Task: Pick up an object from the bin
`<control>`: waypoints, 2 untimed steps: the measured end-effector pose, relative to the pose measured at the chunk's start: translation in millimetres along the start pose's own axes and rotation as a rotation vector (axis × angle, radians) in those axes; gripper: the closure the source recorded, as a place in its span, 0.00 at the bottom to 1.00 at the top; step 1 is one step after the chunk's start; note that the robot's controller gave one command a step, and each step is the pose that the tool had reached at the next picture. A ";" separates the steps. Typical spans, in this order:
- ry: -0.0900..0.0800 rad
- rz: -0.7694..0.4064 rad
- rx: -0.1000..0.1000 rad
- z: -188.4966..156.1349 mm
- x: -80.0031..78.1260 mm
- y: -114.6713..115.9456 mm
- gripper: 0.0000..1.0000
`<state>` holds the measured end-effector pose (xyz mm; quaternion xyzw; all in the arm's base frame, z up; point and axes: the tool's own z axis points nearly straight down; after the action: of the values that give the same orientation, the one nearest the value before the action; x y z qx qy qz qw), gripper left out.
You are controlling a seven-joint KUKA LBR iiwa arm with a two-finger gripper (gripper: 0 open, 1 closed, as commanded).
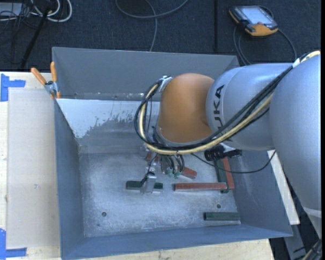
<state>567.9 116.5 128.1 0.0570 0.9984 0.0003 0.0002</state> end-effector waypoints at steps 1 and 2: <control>0.002 -0.083 0.001 57.1 7.0 -11.4 0.00; -0.001 0.041 -0.001 57.5 7.2 -20.8 1.00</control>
Offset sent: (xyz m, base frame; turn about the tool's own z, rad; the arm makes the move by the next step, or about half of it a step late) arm -0.0102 -0.0203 -0.0581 0.0412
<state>558.4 96.7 70.6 0.0775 0.9970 0.0008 0.0008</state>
